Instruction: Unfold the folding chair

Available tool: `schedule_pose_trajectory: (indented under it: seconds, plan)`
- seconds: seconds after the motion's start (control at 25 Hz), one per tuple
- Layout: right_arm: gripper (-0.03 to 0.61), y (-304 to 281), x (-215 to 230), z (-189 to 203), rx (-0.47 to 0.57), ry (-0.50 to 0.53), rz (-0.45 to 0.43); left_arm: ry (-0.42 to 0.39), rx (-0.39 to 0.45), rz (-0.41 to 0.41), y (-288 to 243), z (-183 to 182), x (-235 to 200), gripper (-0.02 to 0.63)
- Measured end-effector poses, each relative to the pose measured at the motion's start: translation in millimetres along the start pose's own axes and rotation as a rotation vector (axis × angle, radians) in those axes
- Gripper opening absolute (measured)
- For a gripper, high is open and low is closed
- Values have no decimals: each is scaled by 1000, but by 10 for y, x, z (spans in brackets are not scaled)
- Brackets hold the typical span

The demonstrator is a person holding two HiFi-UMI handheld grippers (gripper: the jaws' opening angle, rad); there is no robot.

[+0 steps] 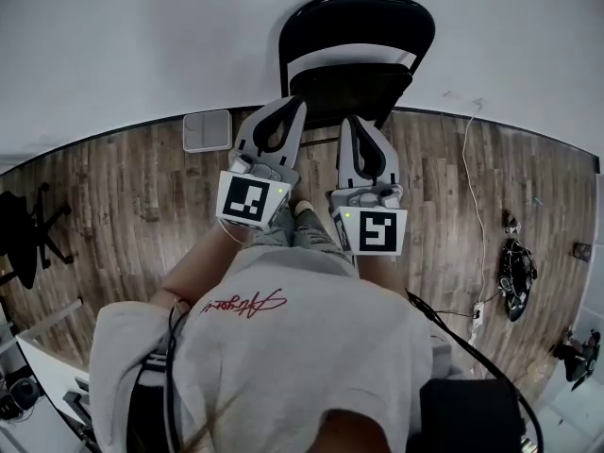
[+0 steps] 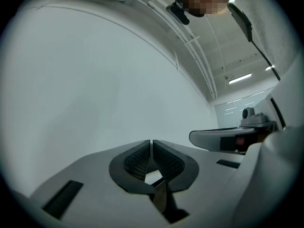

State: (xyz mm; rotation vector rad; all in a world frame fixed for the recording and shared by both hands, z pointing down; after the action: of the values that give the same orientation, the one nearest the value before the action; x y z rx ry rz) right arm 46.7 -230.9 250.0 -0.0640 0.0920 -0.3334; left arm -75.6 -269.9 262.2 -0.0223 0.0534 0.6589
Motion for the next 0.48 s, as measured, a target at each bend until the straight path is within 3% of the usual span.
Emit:
schedule_pose_trajectory:
  seconds: [0.16, 0.2, 0.28, 0.44, 0.48]
  plan:
    - [17, -175, 127, 129, -49, 4, 4, 10, -94, 21, -307, 163, -247, 21]
    - [18, -218, 172, 186, -70, -6, 14, 14, -123, 38, -415, 213, -345, 56]
    - [18, -310, 259, 324, -119, -48, 40, 14, -199, 74, -673, 318, -611, 245]
    - [30, -521, 449, 693, -230, -211, 85, 6, -461, 100, -1328, 640, -1234, 316]
    - [89, -588, 498, 802, -263, -258, 86, 11, -533, 103, -1493, 734, -1359, 322]
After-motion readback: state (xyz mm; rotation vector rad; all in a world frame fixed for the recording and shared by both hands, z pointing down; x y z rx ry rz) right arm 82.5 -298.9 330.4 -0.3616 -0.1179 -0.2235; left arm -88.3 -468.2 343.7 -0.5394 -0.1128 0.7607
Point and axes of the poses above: the fingertips, and each gripper's own axes: y backward along the fingers, x to its right, z out of its underside, the point moved 6 cm from there along y, backward along the fingers, and after that the axes turned 7 degrees about -x, right-handed, at the moved point
